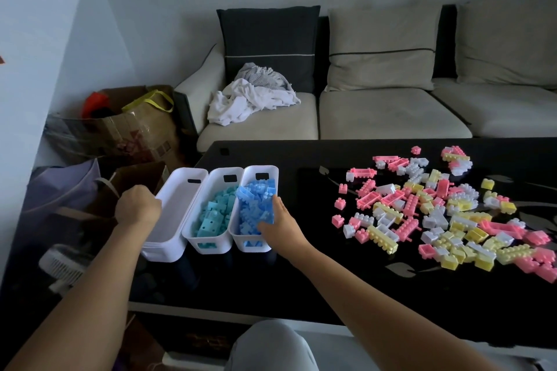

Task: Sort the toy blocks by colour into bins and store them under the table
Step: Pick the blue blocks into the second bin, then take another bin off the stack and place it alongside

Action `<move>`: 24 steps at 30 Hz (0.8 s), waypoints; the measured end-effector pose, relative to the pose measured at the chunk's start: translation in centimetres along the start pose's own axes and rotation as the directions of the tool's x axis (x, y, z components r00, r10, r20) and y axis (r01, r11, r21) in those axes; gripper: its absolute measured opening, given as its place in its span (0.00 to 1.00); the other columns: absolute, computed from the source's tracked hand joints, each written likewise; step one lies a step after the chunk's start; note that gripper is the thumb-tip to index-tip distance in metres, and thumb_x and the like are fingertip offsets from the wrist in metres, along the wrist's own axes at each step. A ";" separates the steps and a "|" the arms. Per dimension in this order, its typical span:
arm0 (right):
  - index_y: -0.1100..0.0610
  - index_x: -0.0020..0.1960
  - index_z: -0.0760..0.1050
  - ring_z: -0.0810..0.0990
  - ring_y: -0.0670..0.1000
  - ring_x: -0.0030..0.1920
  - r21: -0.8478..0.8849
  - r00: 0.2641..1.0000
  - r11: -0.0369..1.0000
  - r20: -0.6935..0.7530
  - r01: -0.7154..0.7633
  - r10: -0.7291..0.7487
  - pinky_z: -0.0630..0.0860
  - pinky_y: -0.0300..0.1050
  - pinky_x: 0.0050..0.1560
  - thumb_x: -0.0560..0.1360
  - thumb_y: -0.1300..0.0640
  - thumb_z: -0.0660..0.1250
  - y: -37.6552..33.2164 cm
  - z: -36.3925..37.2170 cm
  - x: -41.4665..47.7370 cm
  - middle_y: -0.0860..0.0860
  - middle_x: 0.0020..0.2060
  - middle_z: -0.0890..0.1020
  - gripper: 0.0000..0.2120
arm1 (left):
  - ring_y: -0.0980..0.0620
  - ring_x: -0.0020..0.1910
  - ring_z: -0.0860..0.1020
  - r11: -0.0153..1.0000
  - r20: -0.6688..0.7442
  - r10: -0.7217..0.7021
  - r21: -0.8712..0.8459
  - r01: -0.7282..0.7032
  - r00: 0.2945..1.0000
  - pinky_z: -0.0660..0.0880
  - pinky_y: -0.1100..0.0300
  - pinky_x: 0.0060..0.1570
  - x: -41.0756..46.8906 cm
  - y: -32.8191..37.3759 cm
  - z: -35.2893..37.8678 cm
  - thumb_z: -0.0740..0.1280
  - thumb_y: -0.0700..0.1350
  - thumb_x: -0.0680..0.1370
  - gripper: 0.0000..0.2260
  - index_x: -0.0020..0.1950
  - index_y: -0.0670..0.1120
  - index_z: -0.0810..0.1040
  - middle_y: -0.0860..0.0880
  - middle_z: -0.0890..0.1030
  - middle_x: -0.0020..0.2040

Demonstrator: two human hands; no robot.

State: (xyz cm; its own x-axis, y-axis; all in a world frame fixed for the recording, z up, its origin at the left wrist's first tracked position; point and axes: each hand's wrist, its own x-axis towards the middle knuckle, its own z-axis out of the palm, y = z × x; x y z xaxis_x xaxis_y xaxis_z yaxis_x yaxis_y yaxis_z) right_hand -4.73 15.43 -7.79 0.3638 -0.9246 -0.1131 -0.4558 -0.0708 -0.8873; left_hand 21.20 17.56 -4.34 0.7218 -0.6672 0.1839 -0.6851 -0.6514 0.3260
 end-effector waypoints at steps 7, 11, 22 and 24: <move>0.52 0.77 0.49 0.72 0.51 0.64 0.013 1.000 1.000 -0.023 0.005 -0.005 0.72 0.39 0.50 0.78 0.58 0.59 0.3 0.4 0.3 0.51 0.70 0.66 0.31 | 0.34 0.52 0.77 0.999 0.008 0.005 0.034 -0.006 1.000 0.72 0.47 0.45 0.0 0.3 -0.9 0.63 0.39 0.78 0.10 0.53 0.33 0.78 0.34 0.79 0.52; 0.50 0.76 0.52 0.75 0.50 0.62 0.083 1.000 0.996 -0.026 -0.010 0.012 0.74 0.39 0.52 0.80 0.53 0.57 0.8 0.2 0.4 0.49 0.67 0.70 0.27 | 0.33 0.55 0.75 0.999 -0.052 -0.002 -0.039 0.000 0.999 0.71 0.46 0.47 0.1 1.0 -2.2 0.60 0.40 0.80 0.13 0.57 0.31 0.74 0.32 0.77 0.55; 0.54 0.77 0.51 0.38 0.57 0.76 -0.897 0.938 0.407 0.022 0.171 -0.345 0.31 0.53 0.70 0.82 0.54 0.49 7.2 -6.7 1.0 0.55 0.77 0.45 0.24 | 0.38 0.33 0.76 0.832 -0.177 0.449 -0.275 -0.482 0.876 0.70 0.53 0.35 -3.9 12.4 -5.4 0.63 0.39 0.74 0.11 0.31 0.41 0.72 0.38 0.74 0.29; 0.54 0.77 0.51 0.38 0.59 0.76 -0.943 0.961 0.304 0.048 0.133 -0.271 0.31 0.58 0.71 0.82 0.52 0.47 8.3 -8.2 1.9 0.55 0.77 0.45 0.24 | 0.44 0.31 0.71 0.830 -0.042 0.503 -0.256 -0.496 0.863 0.66 0.57 0.34 -5.5 14.9 -3.0 0.64 0.39 0.74 0.10 0.32 0.43 0.73 0.43 0.71 0.29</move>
State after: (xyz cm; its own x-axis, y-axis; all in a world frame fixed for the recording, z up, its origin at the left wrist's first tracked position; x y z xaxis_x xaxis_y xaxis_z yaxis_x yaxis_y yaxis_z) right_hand -14.51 10.04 -11.66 0.5127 -0.8515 0.1102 -0.8563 -0.4978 0.1375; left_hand 7.30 12.59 2.31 0.2822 -0.8887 0.3615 -0.9016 -0.1169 0.4165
